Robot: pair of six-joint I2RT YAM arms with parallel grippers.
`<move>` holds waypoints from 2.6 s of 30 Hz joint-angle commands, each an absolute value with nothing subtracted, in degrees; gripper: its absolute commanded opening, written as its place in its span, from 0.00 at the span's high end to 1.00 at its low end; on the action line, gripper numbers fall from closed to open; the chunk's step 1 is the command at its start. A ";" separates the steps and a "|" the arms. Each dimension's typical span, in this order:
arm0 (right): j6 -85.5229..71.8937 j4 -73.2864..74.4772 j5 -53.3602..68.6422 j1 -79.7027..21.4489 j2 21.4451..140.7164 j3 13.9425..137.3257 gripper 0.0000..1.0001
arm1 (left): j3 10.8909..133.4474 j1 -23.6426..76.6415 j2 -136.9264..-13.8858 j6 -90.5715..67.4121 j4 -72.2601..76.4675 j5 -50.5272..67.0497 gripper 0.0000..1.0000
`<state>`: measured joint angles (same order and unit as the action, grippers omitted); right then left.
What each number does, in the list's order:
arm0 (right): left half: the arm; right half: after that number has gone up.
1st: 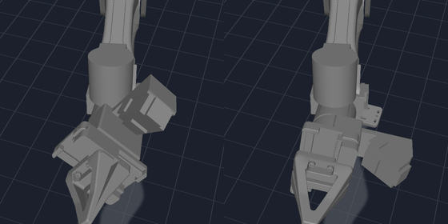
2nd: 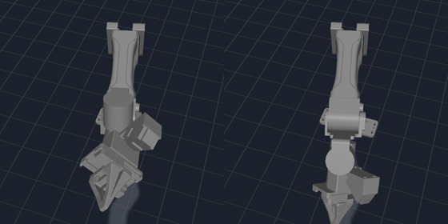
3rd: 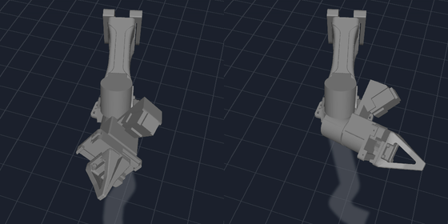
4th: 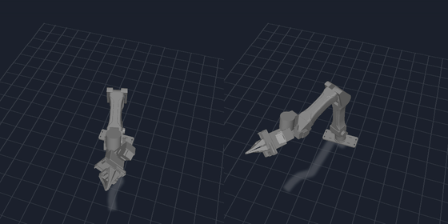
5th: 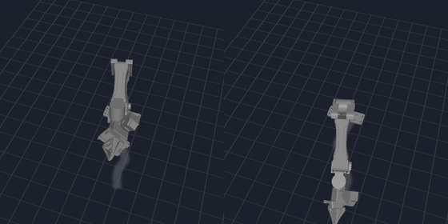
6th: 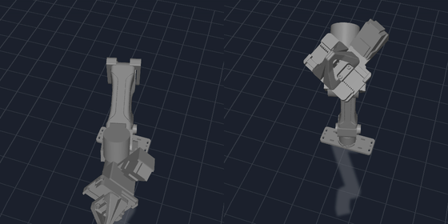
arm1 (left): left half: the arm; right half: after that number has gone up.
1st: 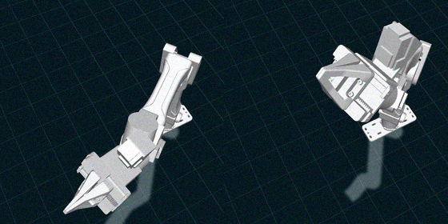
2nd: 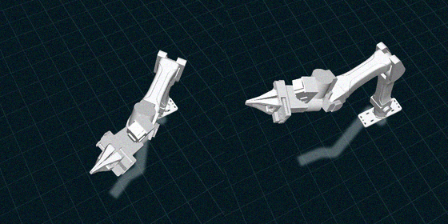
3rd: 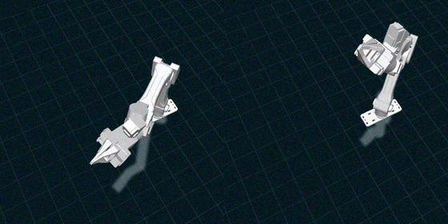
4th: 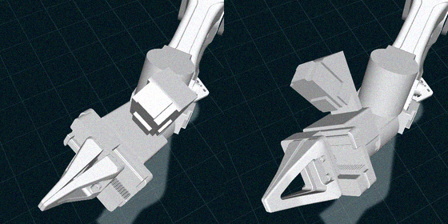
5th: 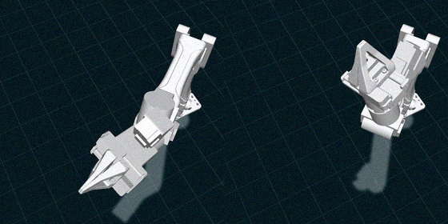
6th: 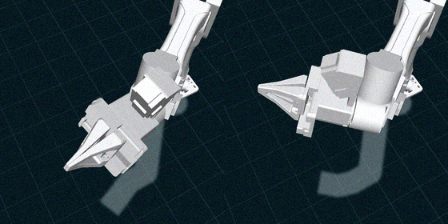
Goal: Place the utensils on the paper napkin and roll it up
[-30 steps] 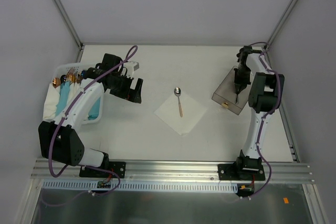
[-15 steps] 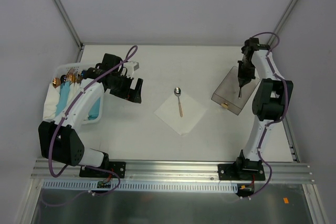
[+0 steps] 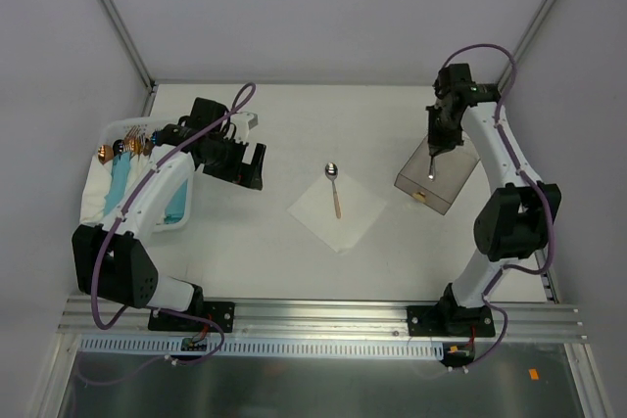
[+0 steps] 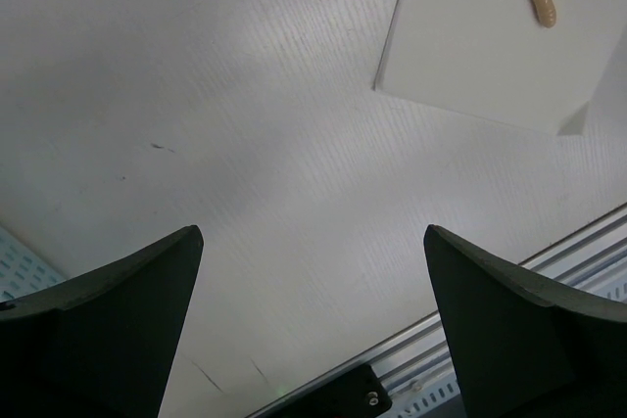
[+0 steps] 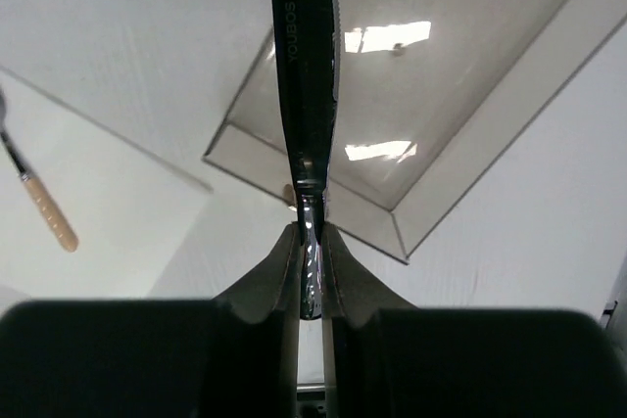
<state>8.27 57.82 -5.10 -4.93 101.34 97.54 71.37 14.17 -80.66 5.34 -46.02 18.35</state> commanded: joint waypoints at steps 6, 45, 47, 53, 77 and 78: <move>-3.23 50.90 -0.62 -17.82 99.58 90.19 1.00 | 74.18 13.97 -80.42 4.57 -46.67 15.56 0.01; -11.42 42.19 -2.29 -36.65 118.92 93.25 1.00 | 62.22 21.17 -93.15 -16.34 -20.05 34.45 0.82; -11.60 42.10 -2.11 -36.83 119.35 93.43 1.00 | 62.66 22.41 -94.48 -18.27 -18.73 34.28 0.86; -12.04 42.10 -2.20 -37.00 119.36 92.90 1.00 | 62.93 26.10 -101.07 -23.99 -13.63 34.10 0.96; -15.03 41.40 -1.32 -37.44 118.92 89.65 1.00 | 63.46 26.89 -110.39 -25.22 -13.97 27.69 1.00; -15.12 41.31 -1.32 -37.53 118.83 89.56 1.00 | 63.37 26.81 -110.30 -25.22 -13.97 27.51 1.00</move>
